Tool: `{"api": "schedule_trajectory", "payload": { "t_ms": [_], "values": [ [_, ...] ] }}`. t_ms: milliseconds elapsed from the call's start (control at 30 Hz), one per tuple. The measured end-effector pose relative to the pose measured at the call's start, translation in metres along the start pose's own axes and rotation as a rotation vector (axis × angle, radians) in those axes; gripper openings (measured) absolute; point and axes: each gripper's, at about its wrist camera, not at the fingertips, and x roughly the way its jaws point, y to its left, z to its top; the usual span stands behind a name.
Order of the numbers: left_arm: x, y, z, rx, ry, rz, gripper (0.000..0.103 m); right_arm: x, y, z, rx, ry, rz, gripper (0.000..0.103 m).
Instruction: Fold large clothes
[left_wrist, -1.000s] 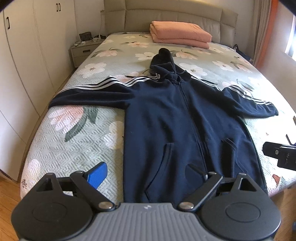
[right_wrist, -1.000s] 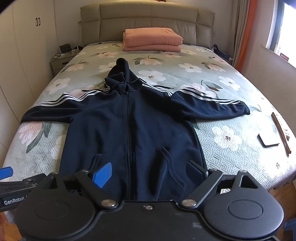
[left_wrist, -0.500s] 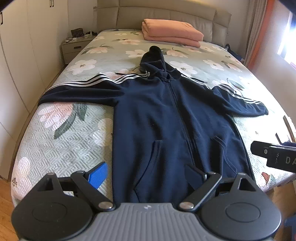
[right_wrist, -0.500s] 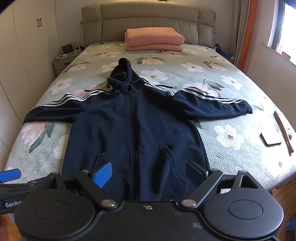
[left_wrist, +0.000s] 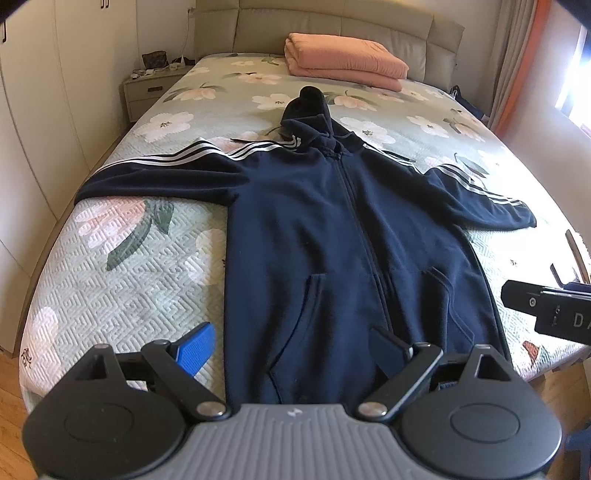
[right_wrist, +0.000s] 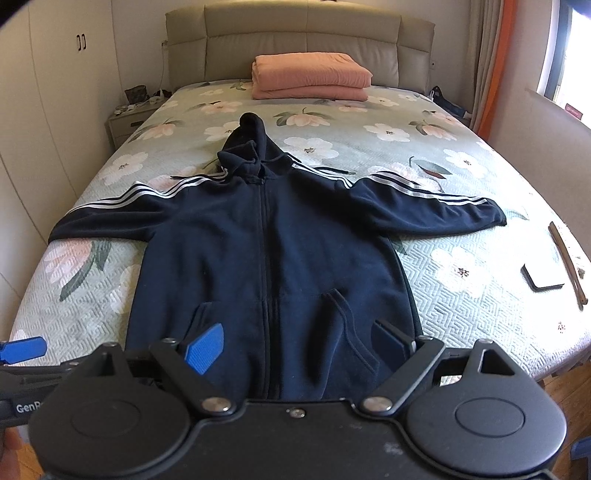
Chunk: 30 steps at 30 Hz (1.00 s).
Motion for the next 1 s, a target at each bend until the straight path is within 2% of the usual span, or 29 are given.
{"api": "schedule_trajectory", "payload": {
  "t_ms": [333, 567, 1000],
  "values": [
    [0.005, -0.002, -0.001, 0.010, 0.006, -0.003, 0.091, 0.001, -0.002, 0.000, 0.015, 0.016, 0.027, 0.103],
    [-0.003, -0.015, -0.005, 0.106, -0.030, 0.017, 0.091, 0.002, -0.001, 0.001, 0.014, 0.016, 0.022, 0.103],
    [0.004, -0.016, -0.004, 0.107, -0.005, 0.016, 0.091, 0.003, -0.002, 0.002, 0.012, 0.017, 0.023, 0.103]
  ]
}}
